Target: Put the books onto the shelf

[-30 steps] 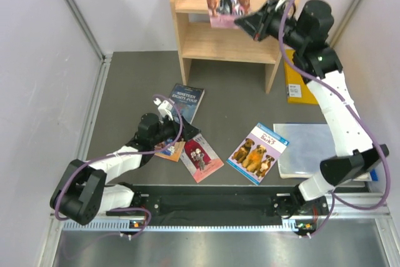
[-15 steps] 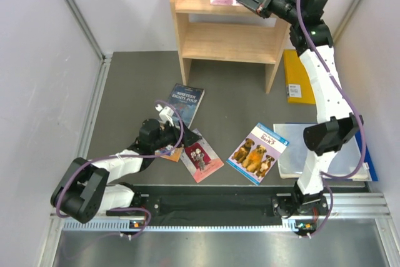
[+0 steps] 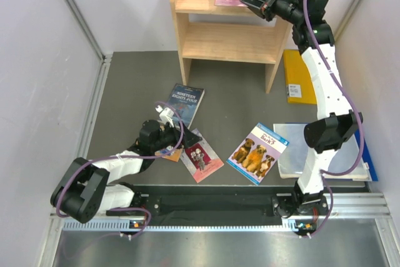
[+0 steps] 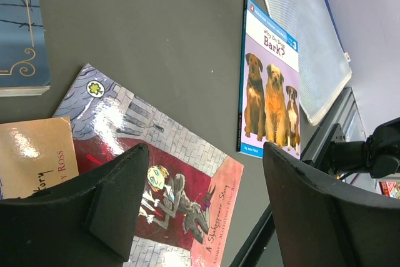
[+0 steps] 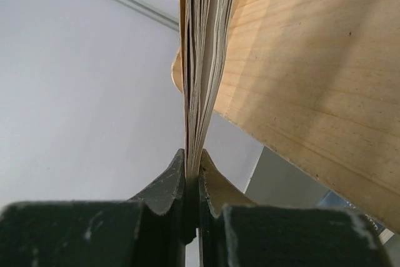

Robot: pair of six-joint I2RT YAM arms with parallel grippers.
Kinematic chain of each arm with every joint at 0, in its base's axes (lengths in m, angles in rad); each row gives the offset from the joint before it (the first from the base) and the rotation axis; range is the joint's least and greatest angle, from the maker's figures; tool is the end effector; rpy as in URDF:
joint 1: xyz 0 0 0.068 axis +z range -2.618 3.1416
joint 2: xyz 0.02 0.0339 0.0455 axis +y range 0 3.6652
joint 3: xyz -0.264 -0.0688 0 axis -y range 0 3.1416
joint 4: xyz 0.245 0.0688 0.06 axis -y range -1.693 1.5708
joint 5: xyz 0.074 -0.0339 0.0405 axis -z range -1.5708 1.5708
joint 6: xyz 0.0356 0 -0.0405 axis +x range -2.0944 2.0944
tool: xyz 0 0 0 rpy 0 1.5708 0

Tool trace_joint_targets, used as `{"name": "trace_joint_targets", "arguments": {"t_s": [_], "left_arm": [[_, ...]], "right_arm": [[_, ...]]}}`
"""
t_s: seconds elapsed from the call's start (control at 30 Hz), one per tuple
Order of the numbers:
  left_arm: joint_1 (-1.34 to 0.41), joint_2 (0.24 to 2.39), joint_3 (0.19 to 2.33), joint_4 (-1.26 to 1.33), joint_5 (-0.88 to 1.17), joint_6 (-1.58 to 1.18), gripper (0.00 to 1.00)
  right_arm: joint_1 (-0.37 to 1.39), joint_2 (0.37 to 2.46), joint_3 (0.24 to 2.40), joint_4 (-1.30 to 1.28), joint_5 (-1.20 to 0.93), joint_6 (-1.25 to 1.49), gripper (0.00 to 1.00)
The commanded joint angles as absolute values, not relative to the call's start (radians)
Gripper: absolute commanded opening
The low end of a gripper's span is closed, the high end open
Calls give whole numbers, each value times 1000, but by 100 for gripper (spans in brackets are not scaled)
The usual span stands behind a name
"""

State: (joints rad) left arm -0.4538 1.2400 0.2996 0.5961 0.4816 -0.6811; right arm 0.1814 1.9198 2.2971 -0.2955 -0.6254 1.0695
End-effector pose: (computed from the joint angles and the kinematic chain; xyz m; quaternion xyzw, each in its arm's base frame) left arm 0.1963 -0.1141 0.1650 0.0463 0.8046 -0.4649 0.3665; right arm 0.4078 0.0960 0.5160 0.0727 0.6794 0.5787 0.4453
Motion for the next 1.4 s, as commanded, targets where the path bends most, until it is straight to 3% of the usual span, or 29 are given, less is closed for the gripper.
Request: {"name": "trace_joint_targets", "arguments": {"t_s": [0.0, 0.23, 0.43, 0.53, 0.67, 0.87, 1.37], "left_arm": [[-459, 1239, 284, 664, 485, -680, 78], [-460, 1235, 284, 664, 486, -681, 78], [-460, 1227, 281, 657, 486, -675, 79], [-462, 1226, 281, 658, 486, -675, 79], [-462, 1224, 279, 657, 488, -673, 79], [-462, 1229, 276, 657, 494, -672, 79], [-463, 1267, 272, 661, 502, -660, 80]], "right_arm": [[176, 1919, 2257, -183, -673, 1147, 0], [172, 1895, 2174, -153, -680, 1170, 8], [166, 1856, 2117, -123, -667, 1167, 26], [166, 1841, 2111, -120, -661, 1160, 44], [166, 1806, 2083, -110, -635, 1143, 56], [166, 1750, 2008, -92, -624, 1114, 65], [199, 1635, 1809, -95, -611, 939, 72]]}}
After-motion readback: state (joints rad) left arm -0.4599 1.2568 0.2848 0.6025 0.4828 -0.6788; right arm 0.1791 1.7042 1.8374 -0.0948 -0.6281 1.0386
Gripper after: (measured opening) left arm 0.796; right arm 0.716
